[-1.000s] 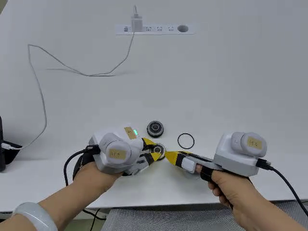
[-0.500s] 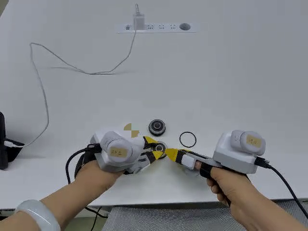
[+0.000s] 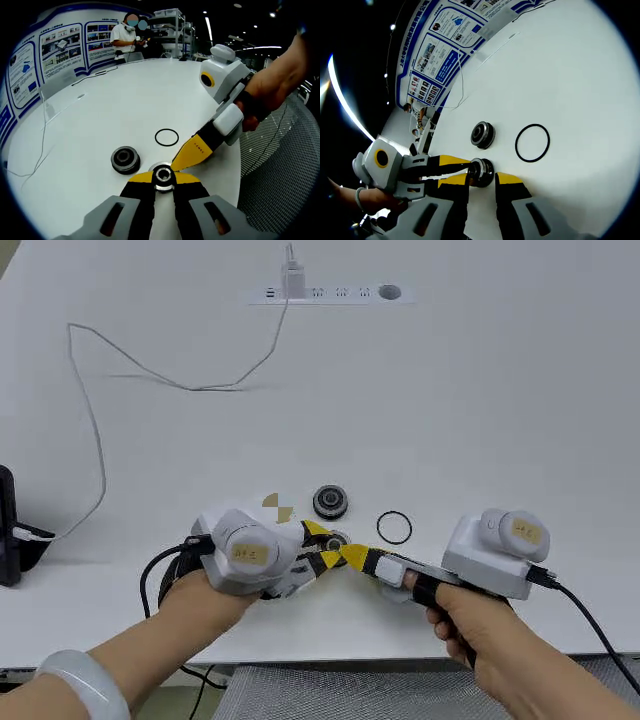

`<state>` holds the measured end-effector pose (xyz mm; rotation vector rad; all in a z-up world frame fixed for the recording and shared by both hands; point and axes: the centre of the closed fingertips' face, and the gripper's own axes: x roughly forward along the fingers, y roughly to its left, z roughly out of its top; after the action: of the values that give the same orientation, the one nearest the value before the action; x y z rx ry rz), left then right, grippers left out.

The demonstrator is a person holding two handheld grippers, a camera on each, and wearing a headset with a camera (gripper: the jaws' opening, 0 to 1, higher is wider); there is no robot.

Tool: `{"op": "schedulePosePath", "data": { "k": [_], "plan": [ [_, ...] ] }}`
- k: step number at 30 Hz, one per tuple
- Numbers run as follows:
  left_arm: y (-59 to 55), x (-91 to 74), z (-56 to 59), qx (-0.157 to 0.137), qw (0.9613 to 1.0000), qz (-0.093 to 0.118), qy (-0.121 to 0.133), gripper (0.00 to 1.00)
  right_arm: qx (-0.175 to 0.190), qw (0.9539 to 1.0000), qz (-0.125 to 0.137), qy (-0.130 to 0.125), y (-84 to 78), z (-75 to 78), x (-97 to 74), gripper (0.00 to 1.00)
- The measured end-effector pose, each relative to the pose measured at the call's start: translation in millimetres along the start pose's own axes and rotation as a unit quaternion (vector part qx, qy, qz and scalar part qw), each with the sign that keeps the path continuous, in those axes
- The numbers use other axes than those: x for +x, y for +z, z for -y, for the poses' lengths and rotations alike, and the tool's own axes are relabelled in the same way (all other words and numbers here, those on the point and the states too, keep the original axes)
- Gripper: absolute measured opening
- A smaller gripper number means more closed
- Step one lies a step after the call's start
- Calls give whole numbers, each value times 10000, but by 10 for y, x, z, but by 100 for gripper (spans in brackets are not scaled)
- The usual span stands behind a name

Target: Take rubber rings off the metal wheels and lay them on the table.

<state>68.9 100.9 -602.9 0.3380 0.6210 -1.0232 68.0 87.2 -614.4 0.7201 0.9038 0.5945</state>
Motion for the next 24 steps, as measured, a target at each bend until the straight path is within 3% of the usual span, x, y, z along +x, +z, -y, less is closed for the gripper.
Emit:
{"op": "schedulePosePath", "data": {
  "k": [12,24],
  "plan": [
    [0,-4,2,-35,10000,28,7,14,356,9992,42,176,10,-58,17,23],
    [-4,-4,9,-46,10000,32,10,14,141,9997,-8,190,2,-78,4,26]
  ]
}}
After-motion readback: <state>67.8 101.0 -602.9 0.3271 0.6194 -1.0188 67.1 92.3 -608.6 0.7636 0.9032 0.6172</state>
